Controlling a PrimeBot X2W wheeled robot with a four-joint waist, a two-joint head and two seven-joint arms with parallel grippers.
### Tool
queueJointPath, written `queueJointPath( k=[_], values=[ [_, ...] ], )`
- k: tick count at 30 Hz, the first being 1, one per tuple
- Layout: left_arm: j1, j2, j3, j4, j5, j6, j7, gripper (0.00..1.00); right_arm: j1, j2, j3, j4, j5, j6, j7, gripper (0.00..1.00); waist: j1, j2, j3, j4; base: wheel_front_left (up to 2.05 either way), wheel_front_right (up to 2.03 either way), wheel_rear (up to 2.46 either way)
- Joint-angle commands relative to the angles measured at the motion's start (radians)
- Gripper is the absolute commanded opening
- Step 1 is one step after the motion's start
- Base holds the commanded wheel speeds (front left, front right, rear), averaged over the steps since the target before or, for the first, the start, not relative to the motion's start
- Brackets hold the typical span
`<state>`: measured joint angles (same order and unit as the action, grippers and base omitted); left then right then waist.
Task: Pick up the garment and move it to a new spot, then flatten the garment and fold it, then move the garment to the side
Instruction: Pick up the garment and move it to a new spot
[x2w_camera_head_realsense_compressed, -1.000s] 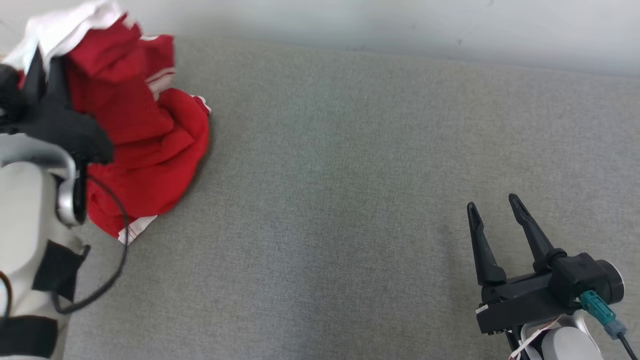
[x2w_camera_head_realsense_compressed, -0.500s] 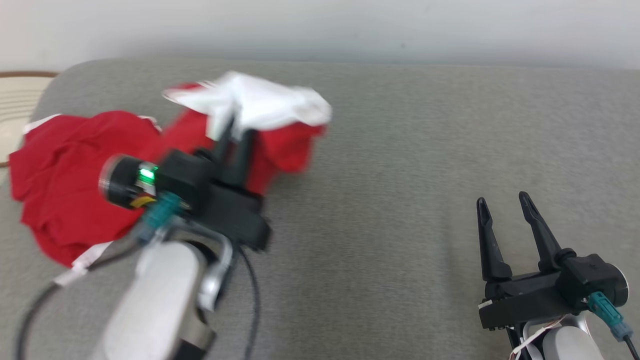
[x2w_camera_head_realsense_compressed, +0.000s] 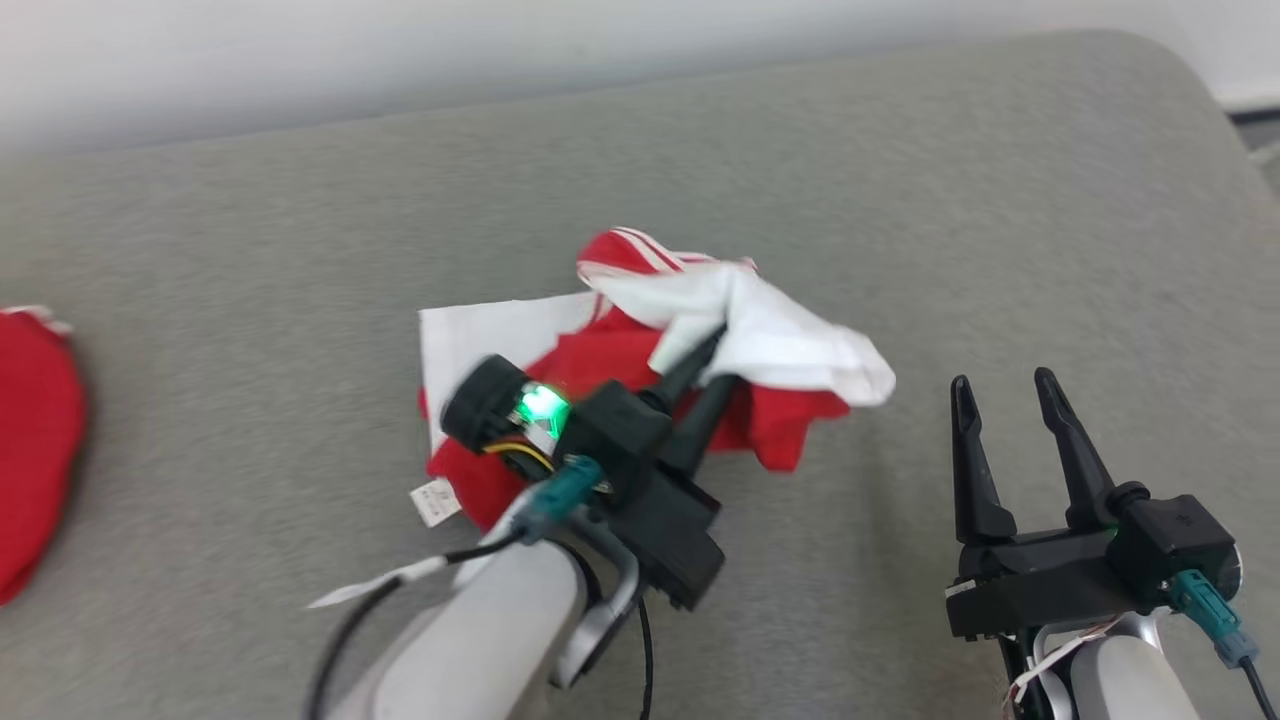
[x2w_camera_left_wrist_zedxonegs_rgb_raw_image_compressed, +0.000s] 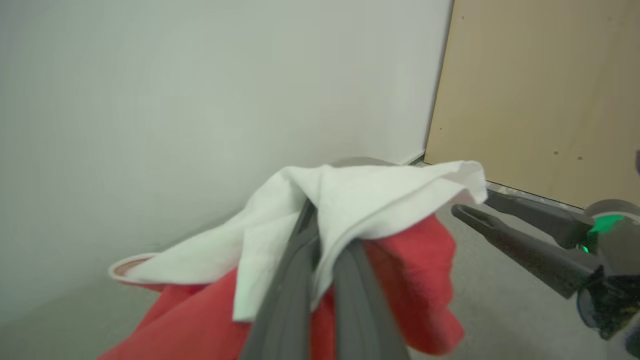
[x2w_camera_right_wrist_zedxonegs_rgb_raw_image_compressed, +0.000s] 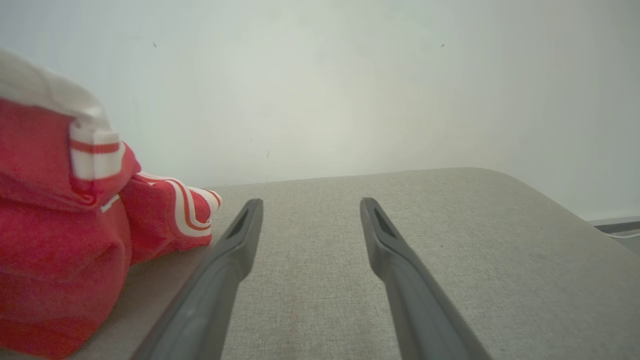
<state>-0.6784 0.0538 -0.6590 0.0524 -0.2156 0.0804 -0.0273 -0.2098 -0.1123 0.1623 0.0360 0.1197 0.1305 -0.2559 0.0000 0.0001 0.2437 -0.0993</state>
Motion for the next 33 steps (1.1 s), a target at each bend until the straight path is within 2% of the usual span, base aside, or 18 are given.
queueJointPath(
  k=[1, 7, 13, 14, 15, 16, 20, 23, 30, 33],
  values=[
    [-0.008, 0.001, -0.024, 0.026, -0.017, -0.006, 0.000, 0.00, -0.004, 0.009, -0.001, 0.005, 0.008, 0.000, -0.007, 1.00, 0.0000, -0.0001, 0.063, -0.127, 0.00, 0.00, 0.00],
    [-0.024, -0.002, -0.121, 0.181, -0.056, -0.022, -0.003, 0.00, -0.009, 0.033, 0.001, 0.024, 0.025, 0.000, -0.011, 1.00, 0.0000, -0.0001, 0.103, -0.200, 0.00, 0.00, 0.00],
    [-0.032, -0.002, -0.190, 0.269, -0.119, -0.029, -0.017, 0.00, -0.010, 0.042, -0.009, 0.017, 0.027, 0.000, -0.010, 1.00, 0.0000, -0.0001, 0.113, -0.210, 0.00, 0.00, 0.00],
    [-0.033, -0.002, -0.202, 0.277, -0.136, -0.034, -0.021, 0.24, -0.007, 0.043, -0.015, 0.016, 0.025, 0.000, -0.011, 1.00, 0.0000, -0.0001, 0.112, -0.205, 0.00, 0.00, 0.00],
    [-0.037, -0.003, -0.214, 0.281, -0.151, -0.033, -0.025, 0.97, -0.006, 0.044, -0.019, 0.016, 0.023, 0.000, -0.011, 1.00, 0.0000, -0.0001, 0.110, -0.200, 0.00, 0.00, 0.00],
    [-0.040, -0.003, -0.225, 0.285, -0.158, -0.035, -0.031, 1.00, -0.007, 0.045, -0.023, 0.016, 0.020, 0.000, -0.011, 1.00, 0.0000, -0.0001, 0.107, -0.192, 0.00, 0.00, 0.00],
    [-0.031, -0.002, -0.269, 0.263, -0.205, -0.042, -0.051, 1.00, -0.008, 0.037, -0.033, 0.008, 0.007, 0.000, -0.011, 1.00, 0.0000, -0.0001, 0.082, -0.140, 0.00, 0.00, 0.00],
    [-0.010, 0.005, -0.268, 0.239, -0.206, -0.030, -0.060, 1.00, -0.005, 0.028, -0.040, 0.002, 0.003, 0.000, -0.011, 1.00, 0.0000, -0.0001, 0.064, -0.103, 0.00, 0.00, 0.00],
    [0.065, 0.078, -0.222, 0.130, -0.238, 0.017, -0.073, 1.00, 0.017, 0.012, -0.045, 0.002, -0.003, 0.000, -0.011, 1.00, 0.0000, -0.0001, 0.021, -0.024, 0.00, 0.00, 0.00],
    [0.101, 0.116, -0.181, 0.077, -0.254, 0.053, -0.087, 1.00, 0.024, 0.010, -0.043, 0.003, -0.008, 0.000, -0.011, 1.00, 0.0000, -0.0001, 0.004, 0.001, 0.00, 0.00, 0.00]
  ],
)
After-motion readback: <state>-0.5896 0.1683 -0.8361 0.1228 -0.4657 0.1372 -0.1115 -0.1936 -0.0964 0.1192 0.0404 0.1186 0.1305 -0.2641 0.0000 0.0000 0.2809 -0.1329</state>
